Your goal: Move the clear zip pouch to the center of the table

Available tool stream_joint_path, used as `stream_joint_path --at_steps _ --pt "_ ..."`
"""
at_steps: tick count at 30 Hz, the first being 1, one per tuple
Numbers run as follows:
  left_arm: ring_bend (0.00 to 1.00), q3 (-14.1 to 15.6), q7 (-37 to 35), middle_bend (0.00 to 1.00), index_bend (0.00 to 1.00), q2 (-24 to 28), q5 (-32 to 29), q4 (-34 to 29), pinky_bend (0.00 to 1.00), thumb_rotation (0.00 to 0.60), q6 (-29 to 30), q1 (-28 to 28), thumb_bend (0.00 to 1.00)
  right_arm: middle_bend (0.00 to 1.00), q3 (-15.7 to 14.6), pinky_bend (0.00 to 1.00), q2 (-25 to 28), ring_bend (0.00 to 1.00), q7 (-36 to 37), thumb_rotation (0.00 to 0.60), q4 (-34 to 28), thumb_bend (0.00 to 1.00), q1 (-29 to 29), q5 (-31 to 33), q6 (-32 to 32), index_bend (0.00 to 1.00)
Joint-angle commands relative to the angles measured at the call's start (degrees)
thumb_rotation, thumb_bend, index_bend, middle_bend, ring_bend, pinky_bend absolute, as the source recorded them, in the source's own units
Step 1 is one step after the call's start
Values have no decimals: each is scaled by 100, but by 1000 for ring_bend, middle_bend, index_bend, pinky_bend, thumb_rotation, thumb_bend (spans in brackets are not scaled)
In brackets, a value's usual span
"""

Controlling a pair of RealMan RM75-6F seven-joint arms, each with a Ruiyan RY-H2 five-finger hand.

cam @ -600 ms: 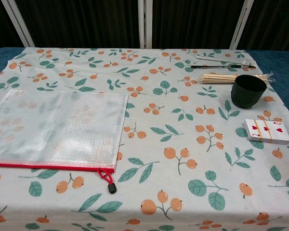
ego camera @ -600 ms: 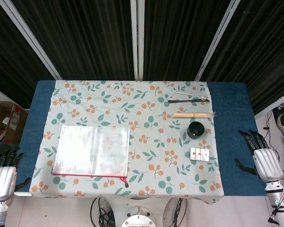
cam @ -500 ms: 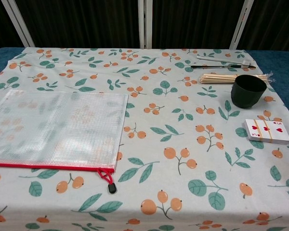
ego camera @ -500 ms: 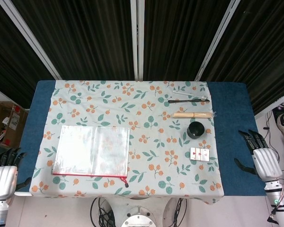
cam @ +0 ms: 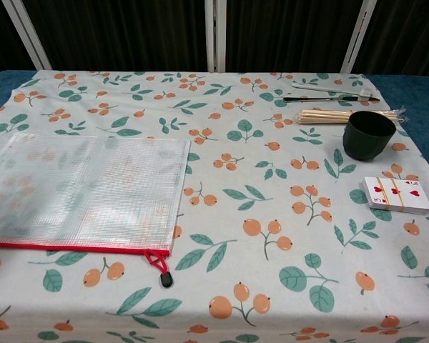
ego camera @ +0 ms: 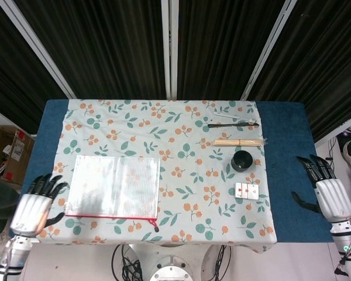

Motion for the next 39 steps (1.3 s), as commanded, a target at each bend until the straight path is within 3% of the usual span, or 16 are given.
stream_joint_path --at_steps 1,7,15,39 --pt "104 17 -112 163 268 -15 626 -299 150 600 -883 -788 19 120 1 59 39 2 -73 600 -79 195 19 -48 11 66" --pt "105 -199 -9 164 346 -485 755 -297 150 600 -2419 -1963 88 120 -21 60 47 3 -180 600 -171 195 -2 -84 61 65" --pt "105 -284 263 165 399 -1241 234 191 150 600 -3733 -2787 144 120 -29 61 11 4 -219 600 -121 194 -45 26 52 66" --pt "104 -4 1040 165 482 -2429 -691 714 149 600 -3865 -3067 146 120 -68 61 -102 4 83 600 173 193 -152 106 113 66"
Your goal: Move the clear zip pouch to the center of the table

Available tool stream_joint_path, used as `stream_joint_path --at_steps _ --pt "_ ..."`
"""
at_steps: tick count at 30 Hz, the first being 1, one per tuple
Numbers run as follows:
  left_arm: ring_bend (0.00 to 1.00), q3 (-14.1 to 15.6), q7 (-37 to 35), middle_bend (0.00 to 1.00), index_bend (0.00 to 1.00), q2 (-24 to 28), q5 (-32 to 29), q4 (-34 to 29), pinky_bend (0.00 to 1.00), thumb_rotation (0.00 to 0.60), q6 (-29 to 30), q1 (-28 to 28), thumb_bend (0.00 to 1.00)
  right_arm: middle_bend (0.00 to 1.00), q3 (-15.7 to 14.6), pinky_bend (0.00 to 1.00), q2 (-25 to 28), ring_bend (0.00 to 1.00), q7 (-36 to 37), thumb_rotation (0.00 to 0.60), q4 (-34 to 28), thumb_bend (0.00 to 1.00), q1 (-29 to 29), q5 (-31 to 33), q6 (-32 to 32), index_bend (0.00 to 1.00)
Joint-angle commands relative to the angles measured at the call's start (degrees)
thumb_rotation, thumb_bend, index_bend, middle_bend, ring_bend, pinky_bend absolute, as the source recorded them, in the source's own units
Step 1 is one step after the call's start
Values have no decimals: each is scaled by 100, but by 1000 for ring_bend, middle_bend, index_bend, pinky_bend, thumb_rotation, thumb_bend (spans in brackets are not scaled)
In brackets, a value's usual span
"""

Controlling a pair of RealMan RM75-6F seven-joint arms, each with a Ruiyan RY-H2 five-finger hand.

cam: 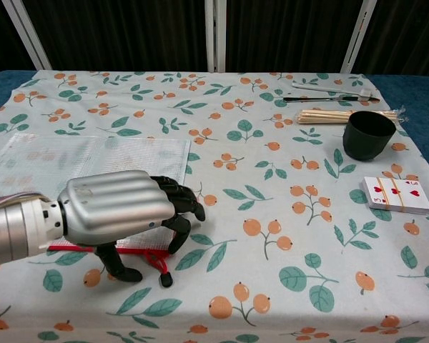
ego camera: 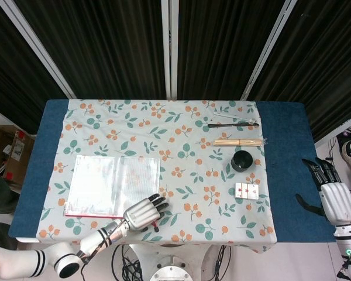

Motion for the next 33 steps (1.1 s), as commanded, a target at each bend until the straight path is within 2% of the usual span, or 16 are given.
stream_joint_path --at_steps 1,8,18,33 --pt "104 26 95 165 488 -64 -118 8 149 600 -10 -17 146 120 1 61 -8 4 20 600 17 193 -3 1 4 66" --pt "105 42 240 190 553 -126 -393 -22 149 600 22 -55 145 120 -4 61 -28 4 114 600 105 193 -28 14 22 66" --pt "104 84 363 197 579 -175 -665 -21 149 600 -2 -170 167 120 -8 61 -66 4 239 600 225 193 -39 28 16 66" --pt "105 192 237 199 615 -288 -806 88 149 600 126 -232 365 120 7 61 -67 4 214 600 216 193 -11 22 -15 66"
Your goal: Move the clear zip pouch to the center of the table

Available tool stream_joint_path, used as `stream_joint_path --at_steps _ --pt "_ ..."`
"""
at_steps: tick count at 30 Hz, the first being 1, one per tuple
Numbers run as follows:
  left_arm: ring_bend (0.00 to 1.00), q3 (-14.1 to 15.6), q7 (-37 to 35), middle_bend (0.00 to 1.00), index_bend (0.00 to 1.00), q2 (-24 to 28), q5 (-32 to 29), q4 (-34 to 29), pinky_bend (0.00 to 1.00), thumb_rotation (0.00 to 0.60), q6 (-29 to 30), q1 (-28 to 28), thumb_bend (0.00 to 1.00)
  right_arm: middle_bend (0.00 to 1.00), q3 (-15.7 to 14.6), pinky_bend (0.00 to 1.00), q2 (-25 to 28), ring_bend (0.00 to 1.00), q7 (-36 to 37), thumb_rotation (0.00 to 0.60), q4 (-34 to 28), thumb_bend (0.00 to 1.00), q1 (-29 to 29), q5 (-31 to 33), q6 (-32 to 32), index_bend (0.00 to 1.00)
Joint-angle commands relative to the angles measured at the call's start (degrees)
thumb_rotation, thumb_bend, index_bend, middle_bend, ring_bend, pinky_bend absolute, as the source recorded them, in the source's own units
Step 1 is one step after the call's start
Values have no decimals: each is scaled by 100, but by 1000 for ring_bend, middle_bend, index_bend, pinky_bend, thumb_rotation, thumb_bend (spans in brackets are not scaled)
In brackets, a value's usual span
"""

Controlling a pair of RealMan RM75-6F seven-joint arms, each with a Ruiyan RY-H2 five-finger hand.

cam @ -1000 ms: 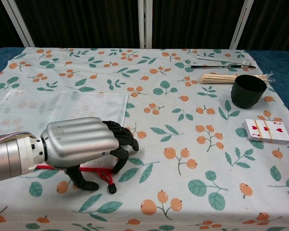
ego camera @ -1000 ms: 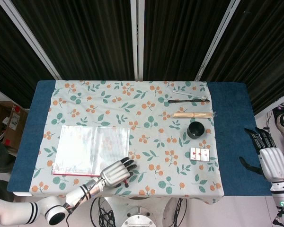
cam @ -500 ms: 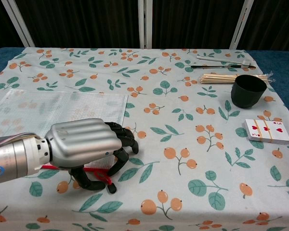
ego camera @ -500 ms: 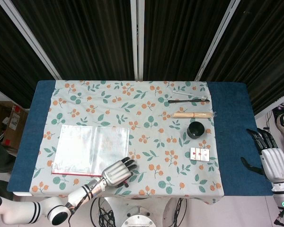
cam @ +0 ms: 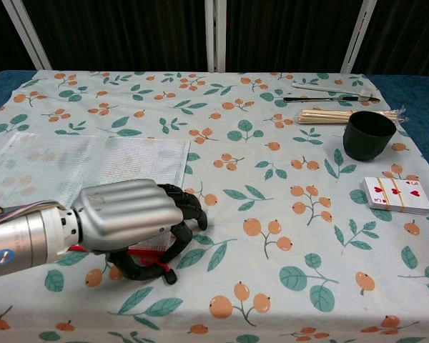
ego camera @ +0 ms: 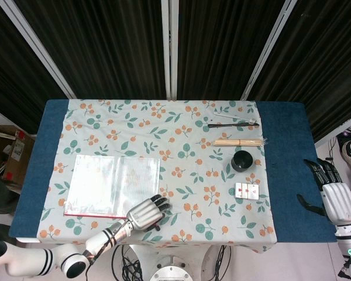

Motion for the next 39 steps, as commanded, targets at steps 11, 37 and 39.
stream_joint_path --at_steps 11,37,39 --pt "104 -6 -372 210 629 200 677 -356 150 600 1564 506 434 120 52 61 79 4 78 600 -111 194 118 -115 -27 66" --pt "730 -1164 326 750 695 -425 1679 -714 689 600 4556 1370 415 151 1200 61 209 2 -453 600 -1629 194 3332 -96 -3209 185" --pt "739 -1177 370 760 695 -419 1708 -766 690 600 4566 1380 415 154 1279 61 0 2 -517 600 -1558 193 3599 38 -3463 214"
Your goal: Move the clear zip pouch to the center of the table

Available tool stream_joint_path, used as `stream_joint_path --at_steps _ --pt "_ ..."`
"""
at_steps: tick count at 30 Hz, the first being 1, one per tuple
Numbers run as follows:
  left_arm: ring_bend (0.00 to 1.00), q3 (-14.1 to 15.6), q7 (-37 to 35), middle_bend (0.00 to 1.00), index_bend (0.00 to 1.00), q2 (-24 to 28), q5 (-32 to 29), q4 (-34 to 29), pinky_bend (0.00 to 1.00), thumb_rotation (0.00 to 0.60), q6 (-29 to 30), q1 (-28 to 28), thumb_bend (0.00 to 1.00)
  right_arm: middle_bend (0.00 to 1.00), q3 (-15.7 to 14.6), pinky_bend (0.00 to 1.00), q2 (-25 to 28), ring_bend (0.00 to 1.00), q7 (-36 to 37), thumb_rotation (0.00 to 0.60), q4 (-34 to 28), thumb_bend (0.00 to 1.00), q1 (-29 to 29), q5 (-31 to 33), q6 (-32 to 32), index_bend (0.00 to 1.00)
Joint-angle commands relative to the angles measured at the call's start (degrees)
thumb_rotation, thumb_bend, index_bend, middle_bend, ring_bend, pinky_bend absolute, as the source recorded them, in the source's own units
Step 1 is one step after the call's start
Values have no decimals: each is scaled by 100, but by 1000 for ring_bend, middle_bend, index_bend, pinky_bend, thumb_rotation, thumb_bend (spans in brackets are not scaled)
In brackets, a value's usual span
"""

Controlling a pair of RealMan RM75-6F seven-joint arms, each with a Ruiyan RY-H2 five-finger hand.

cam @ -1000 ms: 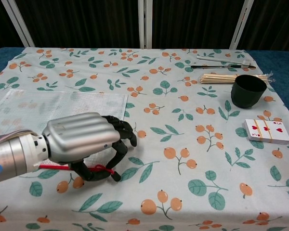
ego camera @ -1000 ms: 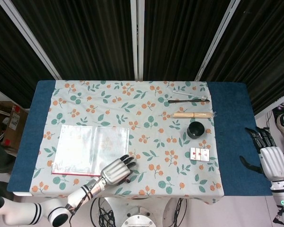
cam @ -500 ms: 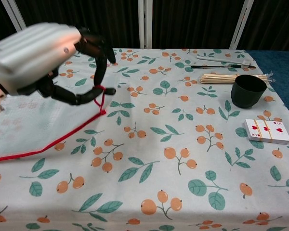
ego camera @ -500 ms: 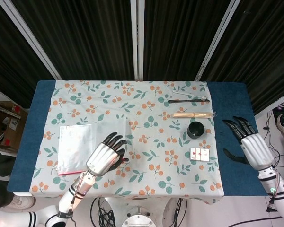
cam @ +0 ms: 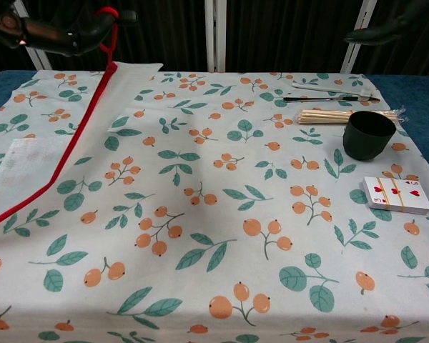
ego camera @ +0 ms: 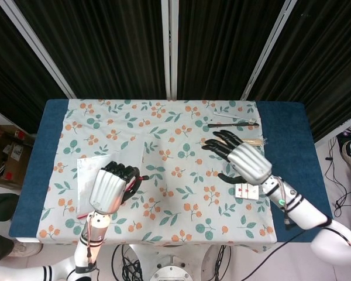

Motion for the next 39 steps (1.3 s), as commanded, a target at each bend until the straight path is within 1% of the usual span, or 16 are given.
stream_joint_path --at_steps 1,4,8,14,19,22,32,39 --pt "742 -31 81 764 695 5 52 -76 691 600 20 24 413 155 263 61 -502 2 -204 600 82 193 641 368 -613 227" --pt "760 -44 142 785 695 28 60 -129 692 600 1 40 412 156 344 60 -853 2 -281 600 276 194 984 563 -897 267" --pt "805 -82 167 846 702 59 34 -197 714 600 3 77 411 156 419 60 -1388 2 -252 600 620 194 1398 812 -1158 316" --pt "810 -119 159 854 707 104 66 -255 715 600 9 107 411 156 505 60 -1956 1 -59 600 1110 195 1818 1017 -1307 331" --pt "809 -144 106 852 707 130 54 -283 715 600 -5 124 411 156 505 60 -2190 0 268 600 1339 194 2051 1038 -1404 332" --pt "808 -168 96 851 707 148 55 -290 715 600 -5 135 411 156 472 59 -2311 1 592 600 1467 195 2150 1007 -1419 336" --pt "808 -208 80 851 708 173 26 -317 715 600 -83 131 412 170 392 59 -2599 1 1817 600 1934 196 2462 837 -1503 381" --pt "808 -237 69 850 708 192 10 -328 715 600 -80 150 416 193 298 59 -2803 1 2318 600 2235 217 2687 738 -1567 429"
